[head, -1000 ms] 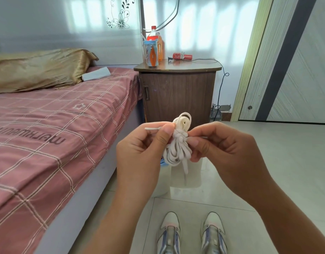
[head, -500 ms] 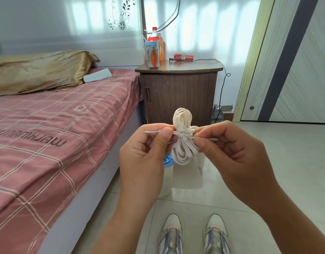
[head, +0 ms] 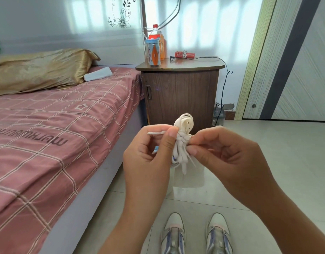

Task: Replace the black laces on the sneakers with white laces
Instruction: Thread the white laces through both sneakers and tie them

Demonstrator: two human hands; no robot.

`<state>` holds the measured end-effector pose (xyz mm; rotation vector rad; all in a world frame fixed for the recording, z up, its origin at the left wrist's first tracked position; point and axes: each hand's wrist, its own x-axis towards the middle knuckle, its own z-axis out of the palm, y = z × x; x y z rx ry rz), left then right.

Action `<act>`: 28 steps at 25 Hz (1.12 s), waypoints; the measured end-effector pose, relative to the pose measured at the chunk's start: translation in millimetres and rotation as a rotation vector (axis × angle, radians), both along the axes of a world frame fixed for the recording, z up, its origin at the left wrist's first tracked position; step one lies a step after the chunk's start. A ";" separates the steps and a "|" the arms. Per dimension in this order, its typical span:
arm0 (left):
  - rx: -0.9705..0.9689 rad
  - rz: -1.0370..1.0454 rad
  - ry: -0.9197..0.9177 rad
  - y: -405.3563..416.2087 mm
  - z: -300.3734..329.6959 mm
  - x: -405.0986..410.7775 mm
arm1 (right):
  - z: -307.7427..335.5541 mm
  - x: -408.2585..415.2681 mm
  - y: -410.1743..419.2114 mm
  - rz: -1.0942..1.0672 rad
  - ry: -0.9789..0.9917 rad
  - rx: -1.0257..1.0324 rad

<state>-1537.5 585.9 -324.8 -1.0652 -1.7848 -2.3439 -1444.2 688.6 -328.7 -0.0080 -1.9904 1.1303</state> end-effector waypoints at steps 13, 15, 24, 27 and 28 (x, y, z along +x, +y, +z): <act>0.100 0.150 -0.049 6.6 -3.2 21.6 | -9.4 -9.4 -9.2 -0.235 0.170 0.227; 0.060 0.126 -0.031 4.1 -3.4 20.1 | -9.4 -9.5 -5.9 -0.279 0.137 0.369; -0.216 0.181 0.671 -17.8 -2.8 -17.4 | -12.9 -7.5 19.2 -0.314 0.024 0.609; -0.248 0.198 0.795 -11.8 -9.4 -18.6 | -16.0 -11.8 19.1 -0.342 0.052 0.657; -0.249 0.214 0.800 -9.8 -11.1 -20.6 | -16.9 -12.8 19.5 -0.350 0.057 0.659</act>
